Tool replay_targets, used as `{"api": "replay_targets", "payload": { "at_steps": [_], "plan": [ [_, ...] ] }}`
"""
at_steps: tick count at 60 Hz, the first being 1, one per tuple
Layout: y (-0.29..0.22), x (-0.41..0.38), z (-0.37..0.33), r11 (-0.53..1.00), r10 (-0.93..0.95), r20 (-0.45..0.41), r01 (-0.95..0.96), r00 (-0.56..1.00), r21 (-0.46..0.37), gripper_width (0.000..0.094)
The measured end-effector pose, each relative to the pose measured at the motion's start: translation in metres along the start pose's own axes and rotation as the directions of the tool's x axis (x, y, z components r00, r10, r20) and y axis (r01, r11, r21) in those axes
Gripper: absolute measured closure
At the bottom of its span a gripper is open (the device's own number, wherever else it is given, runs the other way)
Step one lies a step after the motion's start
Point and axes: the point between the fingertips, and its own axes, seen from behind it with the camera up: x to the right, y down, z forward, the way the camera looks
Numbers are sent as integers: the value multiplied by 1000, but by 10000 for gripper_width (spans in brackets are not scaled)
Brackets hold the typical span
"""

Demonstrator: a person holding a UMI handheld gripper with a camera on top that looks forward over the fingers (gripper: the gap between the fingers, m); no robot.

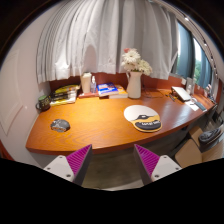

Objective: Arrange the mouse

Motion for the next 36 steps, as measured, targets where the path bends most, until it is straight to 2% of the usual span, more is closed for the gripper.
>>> {"api": "replay_targets", "payload": {
  "at_steps": [11, 19, 36],
  "plan": [
    [27, -94, 48, 994, -63, 132, 74, 989, -78, 103],
    [26, -155, 87, 989, -92, 208, 115, 974, -98, 100],
    [2, -242, 175, 976, -138, 283, 180, 949, -126, 100]
  ]
}}
